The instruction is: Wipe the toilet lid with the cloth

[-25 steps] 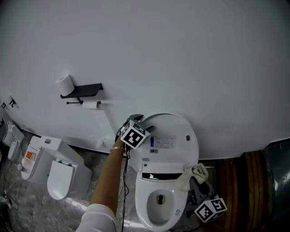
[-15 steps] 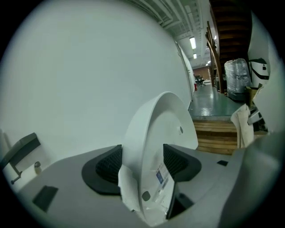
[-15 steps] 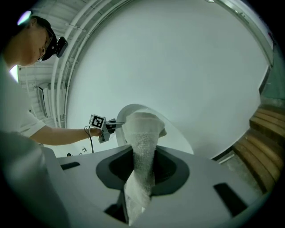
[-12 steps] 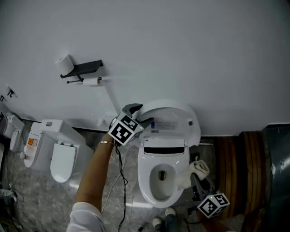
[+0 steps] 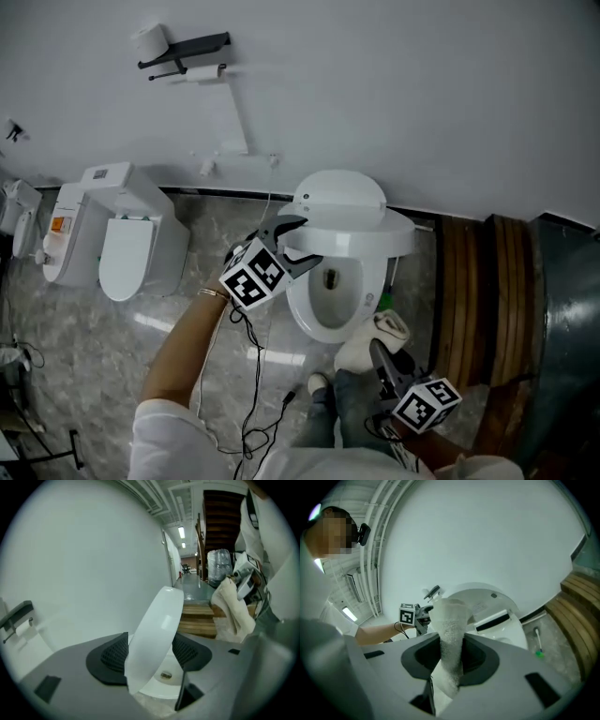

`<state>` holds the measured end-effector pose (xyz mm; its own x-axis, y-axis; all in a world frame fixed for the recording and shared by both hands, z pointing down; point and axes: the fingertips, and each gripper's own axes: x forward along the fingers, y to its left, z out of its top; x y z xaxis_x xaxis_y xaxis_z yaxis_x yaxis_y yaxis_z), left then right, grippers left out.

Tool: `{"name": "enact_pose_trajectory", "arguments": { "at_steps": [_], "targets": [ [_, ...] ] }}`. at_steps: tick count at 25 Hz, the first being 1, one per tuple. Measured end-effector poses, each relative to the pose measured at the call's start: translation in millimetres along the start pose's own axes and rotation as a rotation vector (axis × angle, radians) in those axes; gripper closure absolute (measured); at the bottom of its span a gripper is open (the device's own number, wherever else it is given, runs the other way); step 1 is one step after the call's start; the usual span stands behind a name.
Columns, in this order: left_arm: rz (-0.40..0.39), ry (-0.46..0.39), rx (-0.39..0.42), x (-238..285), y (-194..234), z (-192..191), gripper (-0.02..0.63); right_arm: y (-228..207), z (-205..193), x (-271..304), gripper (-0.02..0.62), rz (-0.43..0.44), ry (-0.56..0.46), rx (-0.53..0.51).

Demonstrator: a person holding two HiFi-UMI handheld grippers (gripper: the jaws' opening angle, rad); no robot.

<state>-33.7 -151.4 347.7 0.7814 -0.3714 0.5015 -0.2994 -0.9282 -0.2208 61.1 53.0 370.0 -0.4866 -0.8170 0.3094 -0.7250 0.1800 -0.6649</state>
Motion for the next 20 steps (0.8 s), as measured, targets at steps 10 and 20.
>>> {"name": "enact_pose_trajectory", "arguments": {
  "at_steps": [10,20],
  "targets": [
    [-0.216,0.26,0.171,5,-158,-131,0.299,-7,-88,-52,0.508,-0.1,0.19,-0.001],
    [-0.177,0.207,0.016,48,-242,-250,0.295,-72,-142,-49,0.508,-0.163,0.226,0.001]
  ]
}}
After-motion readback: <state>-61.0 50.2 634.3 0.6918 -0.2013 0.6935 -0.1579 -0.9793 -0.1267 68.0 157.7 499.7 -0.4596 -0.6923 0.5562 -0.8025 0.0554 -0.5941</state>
